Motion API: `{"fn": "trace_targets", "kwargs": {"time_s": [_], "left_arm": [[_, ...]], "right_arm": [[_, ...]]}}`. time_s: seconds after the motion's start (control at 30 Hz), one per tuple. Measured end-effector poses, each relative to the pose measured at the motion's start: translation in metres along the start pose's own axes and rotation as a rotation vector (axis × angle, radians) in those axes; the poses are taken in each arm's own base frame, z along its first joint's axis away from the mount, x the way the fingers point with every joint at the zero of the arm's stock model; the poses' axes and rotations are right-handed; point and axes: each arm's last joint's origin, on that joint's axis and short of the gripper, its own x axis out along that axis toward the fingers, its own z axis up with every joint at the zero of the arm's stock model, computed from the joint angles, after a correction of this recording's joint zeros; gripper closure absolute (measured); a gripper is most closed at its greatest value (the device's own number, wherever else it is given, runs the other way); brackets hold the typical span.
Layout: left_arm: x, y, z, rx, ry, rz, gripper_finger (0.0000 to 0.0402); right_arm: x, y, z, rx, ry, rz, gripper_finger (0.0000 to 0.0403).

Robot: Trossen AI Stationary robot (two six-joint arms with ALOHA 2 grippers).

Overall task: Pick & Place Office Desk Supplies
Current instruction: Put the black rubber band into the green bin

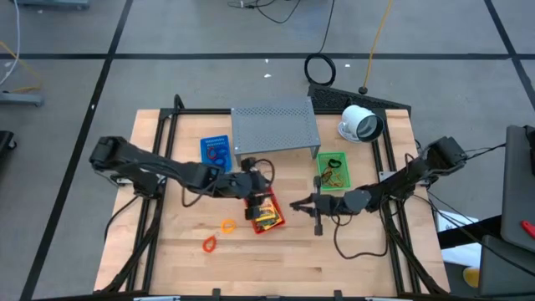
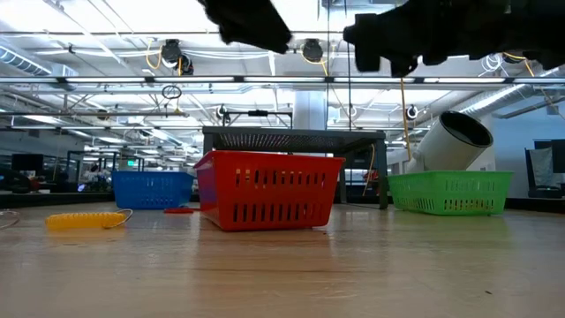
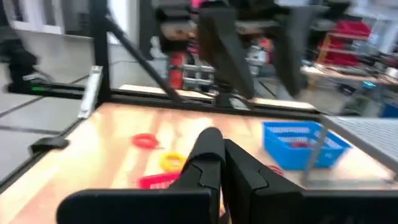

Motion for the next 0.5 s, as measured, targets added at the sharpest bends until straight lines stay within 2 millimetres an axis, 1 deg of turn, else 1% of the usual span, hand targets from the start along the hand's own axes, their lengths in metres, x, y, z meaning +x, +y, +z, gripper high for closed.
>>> {"fn": "trace_targets", "kwargs": {"time_s": [0.1,0.2,0.3,0.4,0.5], "left_arm": [[-0.017,0.005,-0.002,-0.058,0.048,0.006,0.0222],[-0.024,0.007,-0.003,-0.113,0.074,0.009,0.0220],[-0.024,0.006,-0.006,-0.122,0.098,0.009,0.0220],[-0.020,0.004,-0.007,-0.120,0.105,0.009,0.0220],[-0.014,0.002,-0.011,-0.113,0.126,0.009,0.0220]], "right_arm": [[-0.007,-0.005,0.005,-0.013,0.055,-0.108,0.0402],[-0.019,-0.012,0.010,-0.040,0.141,-0.276,0.0403],[-0.036,-0.021,0.017,-0.059,0.210,-0.471,0.0403],[-0.056,-0.032,0.022,-0.069,0.246,-0.651,0.0403],[-0.075,-0.043,0.024,-0.032,0.256,-0.774,0.0403]]}}
